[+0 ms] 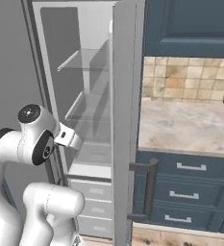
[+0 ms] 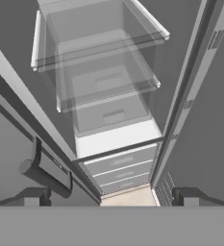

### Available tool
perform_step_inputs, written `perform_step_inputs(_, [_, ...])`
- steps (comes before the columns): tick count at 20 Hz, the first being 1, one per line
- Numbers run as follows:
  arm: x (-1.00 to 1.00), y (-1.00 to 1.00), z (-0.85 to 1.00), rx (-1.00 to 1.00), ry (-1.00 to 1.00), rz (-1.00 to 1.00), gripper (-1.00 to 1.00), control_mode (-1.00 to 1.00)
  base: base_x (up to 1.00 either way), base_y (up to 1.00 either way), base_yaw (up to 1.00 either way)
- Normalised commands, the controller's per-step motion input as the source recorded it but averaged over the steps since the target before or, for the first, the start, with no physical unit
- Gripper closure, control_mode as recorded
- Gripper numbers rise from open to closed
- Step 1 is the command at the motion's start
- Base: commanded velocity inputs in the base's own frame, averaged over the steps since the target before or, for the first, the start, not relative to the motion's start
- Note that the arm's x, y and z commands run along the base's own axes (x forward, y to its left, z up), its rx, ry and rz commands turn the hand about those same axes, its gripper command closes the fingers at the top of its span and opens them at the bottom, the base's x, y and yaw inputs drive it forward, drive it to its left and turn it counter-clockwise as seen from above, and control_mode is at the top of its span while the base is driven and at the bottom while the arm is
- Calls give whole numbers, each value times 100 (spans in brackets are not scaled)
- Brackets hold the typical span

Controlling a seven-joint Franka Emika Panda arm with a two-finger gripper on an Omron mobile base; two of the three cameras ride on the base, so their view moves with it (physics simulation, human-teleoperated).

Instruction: Place one eggplant and one steak in each tupperware on the nearby counter, to pack two identical lunches.

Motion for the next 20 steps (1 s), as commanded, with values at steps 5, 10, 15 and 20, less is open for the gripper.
perform_step_inputs(5, [0, 0, 0, 0, 0, 0, -100, 100, 82, -97, -18])
perform_step_inputs(10, [0, 0, 0, 0, 0, 0, -100, 100, 100, -86, -3])
perform_step_inputs(15, [0, 0, 0, 0, 0, 0, -100, 100, 0, -55, -1])
perform_step_inputs(20, [0, 0, 0, 0, 0, 0, -100, 100, 39, -48, 0])
